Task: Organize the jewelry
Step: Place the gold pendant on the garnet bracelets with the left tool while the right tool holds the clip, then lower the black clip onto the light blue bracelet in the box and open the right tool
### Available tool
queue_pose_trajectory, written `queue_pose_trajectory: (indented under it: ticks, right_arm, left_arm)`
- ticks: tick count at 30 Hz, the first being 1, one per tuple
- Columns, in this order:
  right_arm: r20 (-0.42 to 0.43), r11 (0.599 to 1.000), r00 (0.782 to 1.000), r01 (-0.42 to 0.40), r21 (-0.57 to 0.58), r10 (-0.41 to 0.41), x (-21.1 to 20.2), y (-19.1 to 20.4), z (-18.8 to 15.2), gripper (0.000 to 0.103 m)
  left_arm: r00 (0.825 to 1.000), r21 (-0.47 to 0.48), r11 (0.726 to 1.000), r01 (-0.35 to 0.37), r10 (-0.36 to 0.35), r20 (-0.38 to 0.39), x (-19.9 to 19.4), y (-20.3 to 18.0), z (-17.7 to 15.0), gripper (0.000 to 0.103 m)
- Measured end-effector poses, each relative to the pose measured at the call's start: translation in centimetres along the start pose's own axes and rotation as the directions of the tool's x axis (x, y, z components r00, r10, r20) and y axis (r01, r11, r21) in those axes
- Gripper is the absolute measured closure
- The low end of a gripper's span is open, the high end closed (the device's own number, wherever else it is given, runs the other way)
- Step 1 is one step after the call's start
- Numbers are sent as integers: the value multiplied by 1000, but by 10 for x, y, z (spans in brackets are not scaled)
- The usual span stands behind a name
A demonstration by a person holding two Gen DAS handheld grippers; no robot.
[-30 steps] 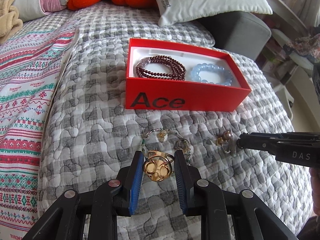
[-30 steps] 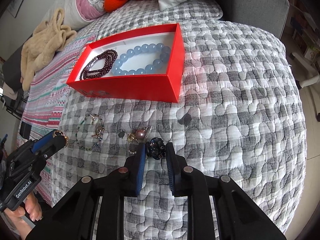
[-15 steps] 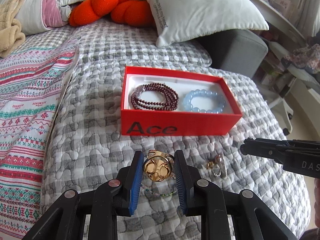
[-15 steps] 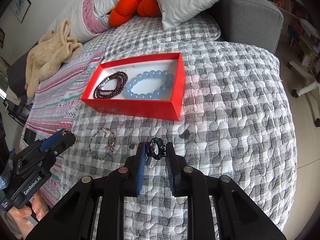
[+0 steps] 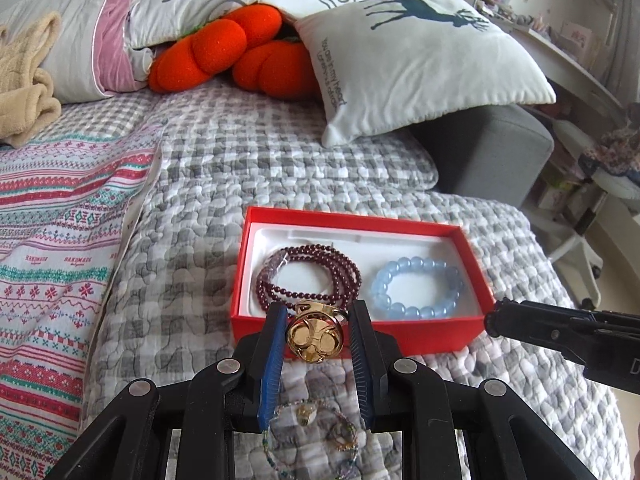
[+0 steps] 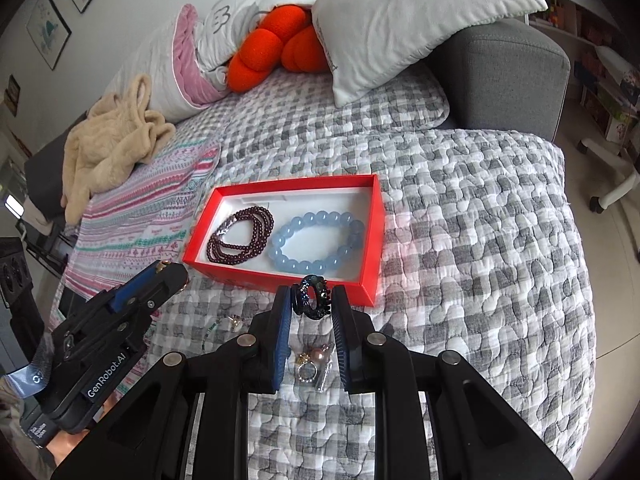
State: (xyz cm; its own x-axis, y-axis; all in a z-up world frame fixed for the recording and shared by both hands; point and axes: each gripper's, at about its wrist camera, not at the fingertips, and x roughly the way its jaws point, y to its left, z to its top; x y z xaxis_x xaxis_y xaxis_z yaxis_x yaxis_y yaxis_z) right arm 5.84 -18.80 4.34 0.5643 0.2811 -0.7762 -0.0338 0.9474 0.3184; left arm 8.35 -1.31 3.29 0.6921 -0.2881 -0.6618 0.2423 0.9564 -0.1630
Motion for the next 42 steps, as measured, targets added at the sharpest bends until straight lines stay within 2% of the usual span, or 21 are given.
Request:
queue_pose_trajectory:
  ticks: [14, 20, 22, 24, 28, 33, 42]
  right_arm:
    - [16, 1000, 1000, 10, 11, -10, 14, -10, 8, 81]
    - [21, 1000, 1000, 9, 2, -9, 15, -12, 7, 81]
    - [21, 1000, 1000, 11, -1, -11, 16, -11, 7, 81]
    - [20, 1000, 1000, 11, -2, -11, 17, -11, 8, 81]
    - [18, 1000, 1000, 12, -6, -12, 19, -10, 8, 81]
    - [19, 1000, 1000, 14, -5, -14, 20, -9, 8, 81]
    - [24, 1000, 1000, 20, -16, -19, 24, -9, 13, 81]
  left_arm:
    - [997, -16, 997, -70, 71, 16, 42, 5, 9, 78]
    - [997, -18, 997, -74, 74, -3, 53, 6, 7, 77]
    - [997, -9, 997, -74, 73, -11, 53, 5, 7, 71]
    - [997, -2, 997, -73, 73, -15, 51, 3, 7, 61]
    - [998, 12, 998, -67, 67, -14, 42, 1, 7, 53]
    - [997, 35, 997, -73, 73, -13, 34, 0, 5, 31]
    - [997, -6, 998, -70, 70, -41, 15, 7, 0, 23]
